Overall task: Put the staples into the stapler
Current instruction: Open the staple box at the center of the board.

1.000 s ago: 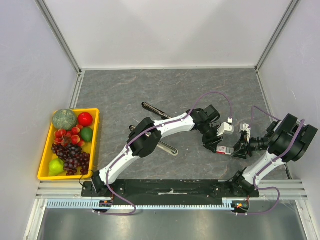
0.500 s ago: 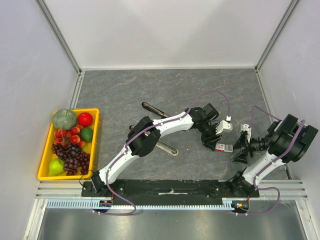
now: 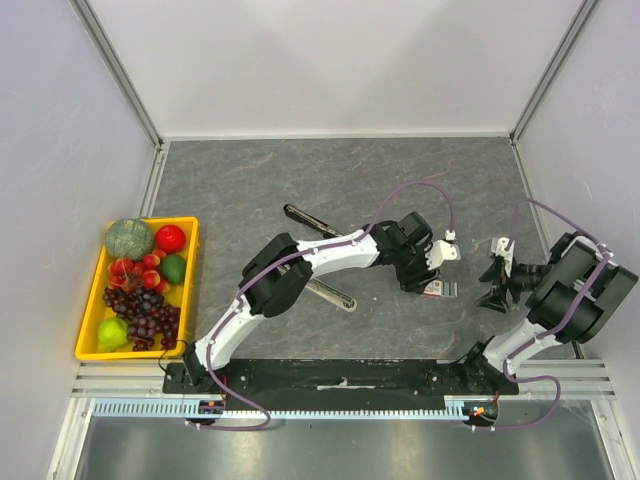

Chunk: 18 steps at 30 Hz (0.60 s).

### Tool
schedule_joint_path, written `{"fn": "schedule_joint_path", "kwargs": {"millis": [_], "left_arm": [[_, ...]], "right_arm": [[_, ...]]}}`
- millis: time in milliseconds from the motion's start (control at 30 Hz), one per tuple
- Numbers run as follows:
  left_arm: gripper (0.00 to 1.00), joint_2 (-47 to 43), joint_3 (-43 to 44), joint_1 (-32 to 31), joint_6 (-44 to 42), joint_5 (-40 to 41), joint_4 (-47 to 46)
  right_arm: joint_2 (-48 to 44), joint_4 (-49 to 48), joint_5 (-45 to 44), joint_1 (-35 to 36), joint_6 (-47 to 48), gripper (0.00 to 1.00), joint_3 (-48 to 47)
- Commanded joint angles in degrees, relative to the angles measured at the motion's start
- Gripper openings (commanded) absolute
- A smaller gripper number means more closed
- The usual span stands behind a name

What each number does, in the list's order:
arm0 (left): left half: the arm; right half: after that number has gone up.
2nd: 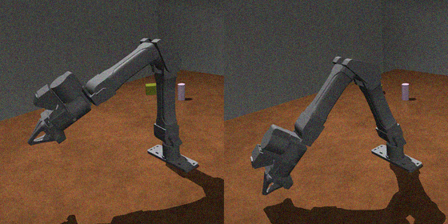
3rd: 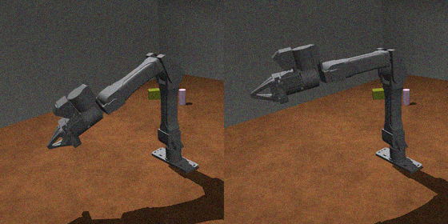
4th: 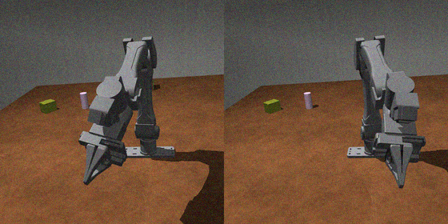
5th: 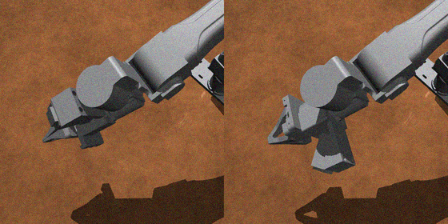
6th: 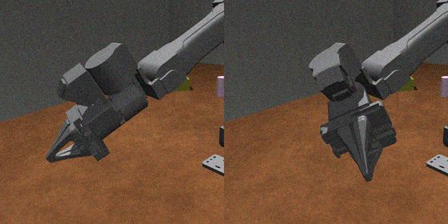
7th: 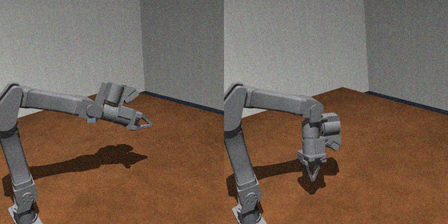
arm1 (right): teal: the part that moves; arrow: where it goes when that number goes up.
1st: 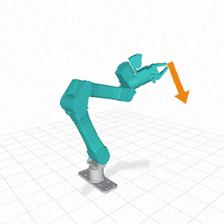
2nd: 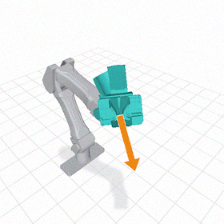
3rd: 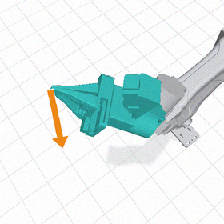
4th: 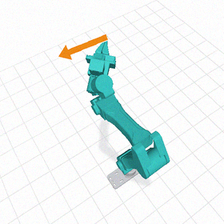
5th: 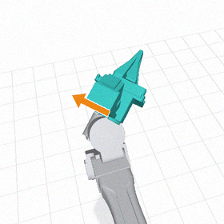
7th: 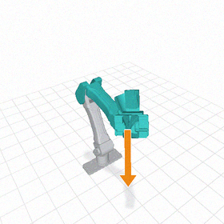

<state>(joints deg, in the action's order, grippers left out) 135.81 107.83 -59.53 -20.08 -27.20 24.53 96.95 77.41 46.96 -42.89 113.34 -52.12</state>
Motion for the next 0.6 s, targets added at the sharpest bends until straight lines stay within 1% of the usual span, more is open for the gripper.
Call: {"fn": "schedule_joint_path", "kwargs": {"millis": [0, 100, 167, 200, 233, 300, 333, 433, 567], "left_arm": [[0.55, -2.13, -3.77, -0.50, 4.78, 12.86, -0.54], [0.57, -2.65, -5.08, -0.94, 6.71, 16.56, -0.45], [0.57, -3.18, -5.96, -1.03, 7.51, 16.92, -0.45], [0.58, -3.36, -6.23, -1.03, 7.59, 16.66, -0.54], [0.58, -3.44, -6.66, -1.03, 8.03, 16.57, -0.45], [0.58, -3.80, -7.19, -1.12, 8.30, 16.31, -0.37], [0.58, -3.88, -7.28, -1.12, 8.56, 15.87, 0.16], [0.58, -4.50, -7.98, -1.38, 9.18, 14.90, 0.69], [0.59, -5.55, -9.74, -1.47, 8.91, 11.92, 0.78]], "right_arm": [[-4.74, 3.72, 2.35, -0.61, -4.31, 0.77, -4.48], [-8.43, 3.02, 3.05, -0.52, -8.47, 0.75, -4.49], [-11.50, 2.40, 4.01, -0.35, -14.00, 0.72, -4.48], [-12.47, 1.27, 4.36, 0.00, -16.11, 0.72, -4.83], [-13.35, 0.12, 4.98, 0.09, -22.57, 0.71, -5.18], [-15.38, -1.90, 5.42, 1.05, -27.01, 0.70, -5.62], [-15.99, -2.87, 5.51, 1.49, -31.47, 0.69, -5.63], [-17.49, -5.07, 5.34, 4.22, -36.25, 0.68, -5.19], [-17.85, -8.50, 5.77, 6.24, -45.90, 0.67, -5.19]]}}
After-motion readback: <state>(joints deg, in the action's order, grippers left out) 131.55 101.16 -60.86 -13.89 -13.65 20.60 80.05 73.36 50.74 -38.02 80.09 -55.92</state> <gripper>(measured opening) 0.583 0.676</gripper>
